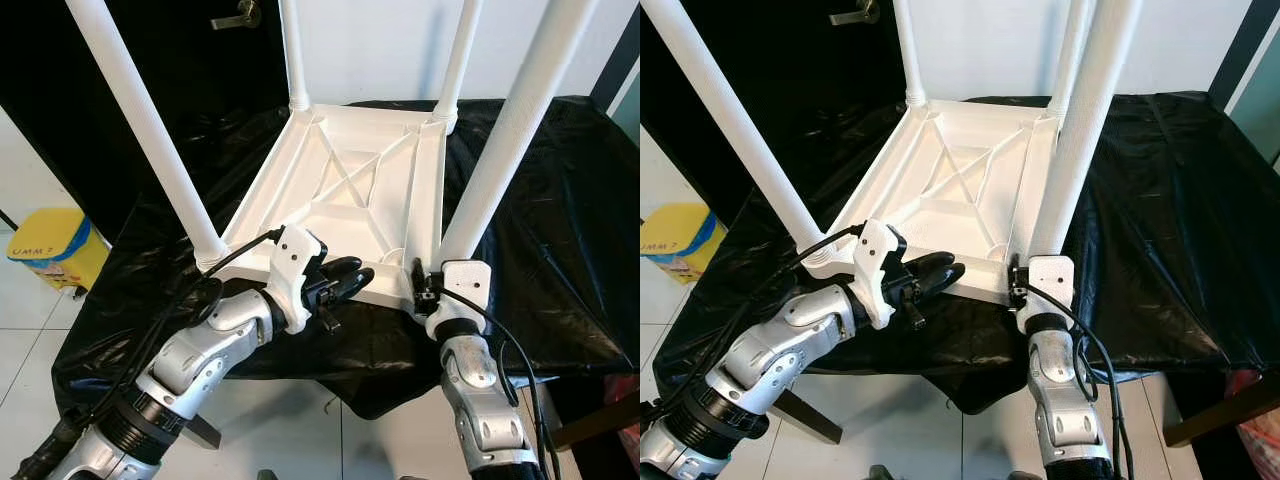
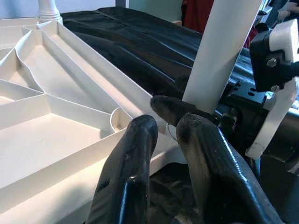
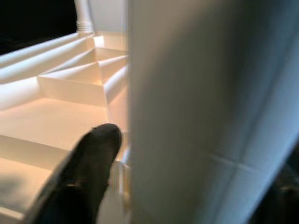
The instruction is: Building children table
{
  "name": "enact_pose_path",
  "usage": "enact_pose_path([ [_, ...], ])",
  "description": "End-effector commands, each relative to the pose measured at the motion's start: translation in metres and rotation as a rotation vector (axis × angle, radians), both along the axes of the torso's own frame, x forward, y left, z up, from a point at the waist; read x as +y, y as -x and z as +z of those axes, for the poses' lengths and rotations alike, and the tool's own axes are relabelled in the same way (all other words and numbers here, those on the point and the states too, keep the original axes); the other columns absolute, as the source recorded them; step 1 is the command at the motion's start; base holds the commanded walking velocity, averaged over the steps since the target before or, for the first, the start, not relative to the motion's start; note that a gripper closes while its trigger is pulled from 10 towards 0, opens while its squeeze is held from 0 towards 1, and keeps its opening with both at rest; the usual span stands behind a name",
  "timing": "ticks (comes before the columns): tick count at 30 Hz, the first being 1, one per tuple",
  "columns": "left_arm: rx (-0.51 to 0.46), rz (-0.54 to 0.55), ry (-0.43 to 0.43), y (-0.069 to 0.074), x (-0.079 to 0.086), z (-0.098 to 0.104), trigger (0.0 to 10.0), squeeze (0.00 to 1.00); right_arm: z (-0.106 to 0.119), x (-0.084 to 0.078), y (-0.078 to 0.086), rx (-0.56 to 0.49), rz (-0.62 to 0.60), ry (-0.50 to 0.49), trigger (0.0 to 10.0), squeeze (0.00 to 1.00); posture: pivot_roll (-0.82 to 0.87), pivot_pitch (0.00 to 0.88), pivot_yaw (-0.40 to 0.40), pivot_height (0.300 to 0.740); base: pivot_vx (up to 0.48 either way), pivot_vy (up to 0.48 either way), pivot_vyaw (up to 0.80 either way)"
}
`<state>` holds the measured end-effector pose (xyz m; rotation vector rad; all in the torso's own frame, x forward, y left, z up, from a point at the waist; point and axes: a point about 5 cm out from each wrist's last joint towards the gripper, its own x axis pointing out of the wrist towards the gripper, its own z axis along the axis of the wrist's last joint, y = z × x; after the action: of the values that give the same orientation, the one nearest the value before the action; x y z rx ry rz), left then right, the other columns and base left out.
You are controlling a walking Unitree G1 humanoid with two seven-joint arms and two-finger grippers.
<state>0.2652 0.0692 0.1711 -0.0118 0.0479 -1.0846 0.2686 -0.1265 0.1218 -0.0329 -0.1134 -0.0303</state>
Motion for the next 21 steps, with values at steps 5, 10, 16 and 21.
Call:
enact_pose_path([
  [5, 0.007, -0.234, -0.003, 0.014, -0.001, -0.001, 10.0, 0.00, 0.008, 0.000, 0.003, -0.042, 0.075, -0.035, 10.0, 1.00, -0.11, 0.020, 0.023, 0.740, 0.000, 0.000, 0.00],
  [10, 0.014, -0.234, 0.002, 0.016, -0.002, -0.002, 10.0, 0.00, 0.012, -0.016, 0.004, -0.048, 0.252, -0.015, 10.0, 0.00, -0.11, 0.031, 0.026, 0.740, 0.000, 0.000, 0.00],
  [16, 0.014, -0.235, 0.003, 0.015, -0.003, -0.001, 10.0, 0.00, 0.014, -0.026, 0.002, -0.043, 0.330, 0.027, 10.0, 0.00, -0.12, 0.033, 0.030, 0.740, 0.000, 0.000, 0.00],
  [21, 0.012, -0.233, 0.003, 0.014, -0.002, -0.001, 10.0, 0.00, 0.013, -0.034, -0.003, -0.023, 0.443, 0.103, 10.0, 0.00, -0.12, 0.032, 0.031, 0.740, 0.000, 0.000, 0.00],
])
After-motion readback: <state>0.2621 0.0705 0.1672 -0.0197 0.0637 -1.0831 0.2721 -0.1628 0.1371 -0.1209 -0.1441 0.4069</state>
